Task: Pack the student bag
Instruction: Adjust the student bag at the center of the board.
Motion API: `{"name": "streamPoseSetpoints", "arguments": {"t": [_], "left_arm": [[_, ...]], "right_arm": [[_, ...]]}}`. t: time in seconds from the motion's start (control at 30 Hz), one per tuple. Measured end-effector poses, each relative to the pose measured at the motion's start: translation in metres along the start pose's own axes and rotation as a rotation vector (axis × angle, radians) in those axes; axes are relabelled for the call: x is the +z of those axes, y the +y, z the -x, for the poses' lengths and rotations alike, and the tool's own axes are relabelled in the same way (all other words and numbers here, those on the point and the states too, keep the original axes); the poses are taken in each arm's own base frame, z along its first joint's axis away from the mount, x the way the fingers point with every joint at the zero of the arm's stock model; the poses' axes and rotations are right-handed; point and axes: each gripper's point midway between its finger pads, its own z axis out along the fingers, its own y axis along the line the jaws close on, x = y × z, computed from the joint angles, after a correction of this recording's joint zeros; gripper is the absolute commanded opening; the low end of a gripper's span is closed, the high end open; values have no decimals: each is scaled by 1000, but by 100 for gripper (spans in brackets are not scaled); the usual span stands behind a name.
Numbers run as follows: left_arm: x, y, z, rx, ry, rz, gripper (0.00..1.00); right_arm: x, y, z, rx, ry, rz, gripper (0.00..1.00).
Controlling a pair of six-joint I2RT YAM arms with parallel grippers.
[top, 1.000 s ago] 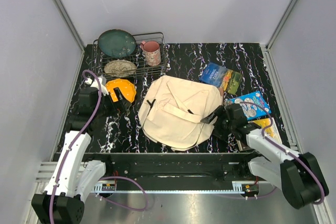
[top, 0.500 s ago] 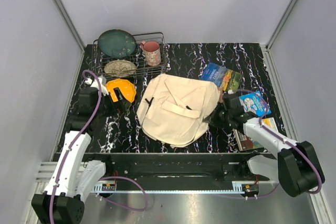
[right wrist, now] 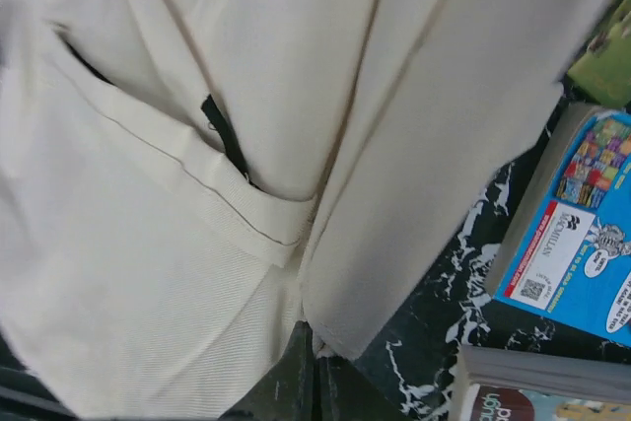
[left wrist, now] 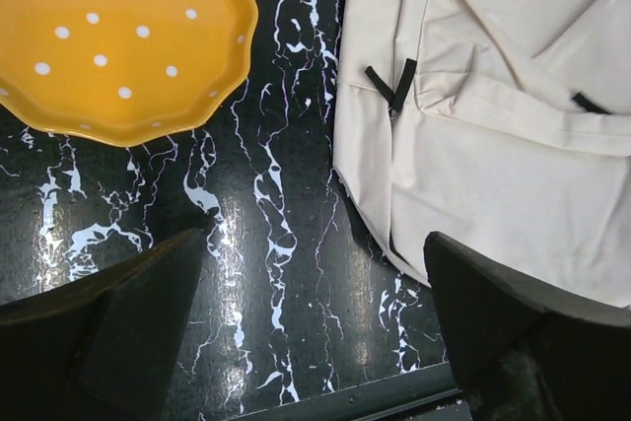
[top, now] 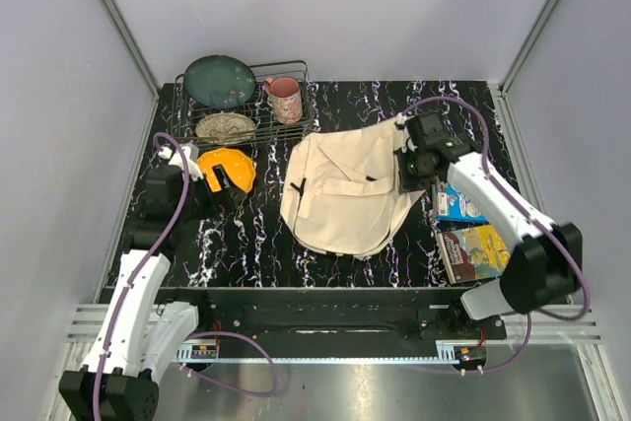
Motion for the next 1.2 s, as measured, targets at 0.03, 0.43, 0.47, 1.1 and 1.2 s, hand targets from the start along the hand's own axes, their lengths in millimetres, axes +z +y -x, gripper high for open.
{"name": "streamPoseSetpoints", "arguments": {"t": [0.03,0.43,0.47,1.1,1.2], "left_arm": [[0,-1,0,0,-1,-4,99],[37,-24,-12,0,67,-67,99],[44,-29,-17,14,94,-70,99],[193,-60,-34,76,267,-100,99],[210,-61,-36,79,279,-108,99]], "right_arm": [[9,-7,-10,-23,58,-30,0],[37,-36,-41,-85,252,-164,4],[37,-36,-41,-86,252,-164,4],[23,-24,-30,-100,115,-82,4],[23,-23,-31,-96,105,-77,4]]}}
